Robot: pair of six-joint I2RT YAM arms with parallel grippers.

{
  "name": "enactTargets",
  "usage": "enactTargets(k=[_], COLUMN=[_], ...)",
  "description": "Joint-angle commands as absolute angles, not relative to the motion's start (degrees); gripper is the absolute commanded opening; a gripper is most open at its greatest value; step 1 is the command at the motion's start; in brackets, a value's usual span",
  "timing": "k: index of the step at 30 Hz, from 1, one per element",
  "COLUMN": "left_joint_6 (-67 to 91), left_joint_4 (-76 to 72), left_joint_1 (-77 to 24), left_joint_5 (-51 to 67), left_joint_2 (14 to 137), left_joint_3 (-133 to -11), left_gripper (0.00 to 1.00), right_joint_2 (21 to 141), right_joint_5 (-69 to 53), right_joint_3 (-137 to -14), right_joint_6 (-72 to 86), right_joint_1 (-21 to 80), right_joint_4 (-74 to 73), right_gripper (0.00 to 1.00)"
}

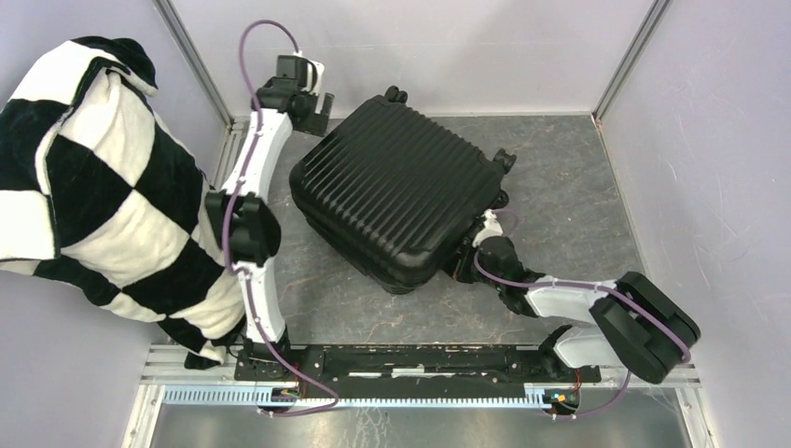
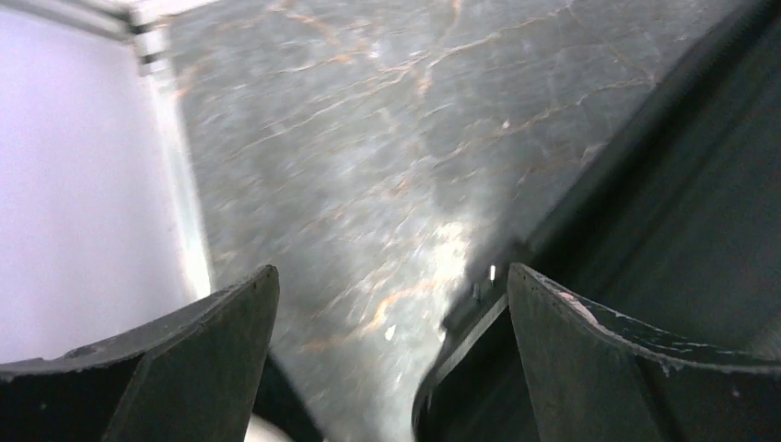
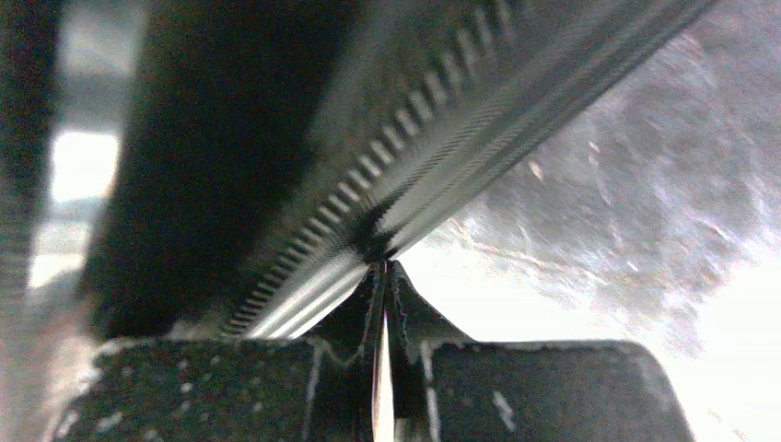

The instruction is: Pack the luggage

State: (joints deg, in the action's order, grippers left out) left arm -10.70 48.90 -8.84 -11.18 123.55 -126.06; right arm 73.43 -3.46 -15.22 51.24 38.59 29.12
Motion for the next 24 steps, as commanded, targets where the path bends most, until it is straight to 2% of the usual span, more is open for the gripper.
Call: enactTargets(k=[1, 5, 9, 14, 17, 19, 24], left_joint_6=[-8.7, -9.8, -10.5, -10.6, -9.5, -8.8, -7.1], left_joint_4=[49.5, 50.1, 51.6, 50.9, 51.1, 51.1, 50.2], left_joint_1=[-11.0, -10.8, -10.7, -9.7, -8.9, -8.9, -8.9], left_joint_5=[-14.8, -14.8, -13.8, -13.4, -13.4, -12.8, -11.6], left_joint_2=[103.6, 95.7, 87.8, 78.9, 75.8, 74.3, 73.7], left_joint_3=[-119.8, -109.9, -97.6, -82.4, -77.5, -75.2, -69.5], left_gripper=[1.00, 1.00, 1.00, 1.00, 1.00, 1.00, 1.00], right_joint_2=[78.5, 83.0, 76.9, 57.2, 51.7, 54.2, 73.1], right_joint_5=[1.5, 2.5, 3.1, 0.3, 1.2, 0.2, -7.1], right_joint_3=[-27.1, -33.1, -28.2, -16.2, -17.4, -21.7, -34.8], right_joint_6=[48.3, 46.2, 44.2, 41.2, 37.5, 36.2, 38.7], right_joint_1=[42.7, 44.1, 41.6, 25.8, 16.1, 9.4, 0.4], right_joint_4=[35.6, 30.4, 26.1, 20.3, 14.9, 13.6, 15.0], right_gripper=[0.06, 0.10, 0.17, 0.23, 0.27, 0.33, 0.37])
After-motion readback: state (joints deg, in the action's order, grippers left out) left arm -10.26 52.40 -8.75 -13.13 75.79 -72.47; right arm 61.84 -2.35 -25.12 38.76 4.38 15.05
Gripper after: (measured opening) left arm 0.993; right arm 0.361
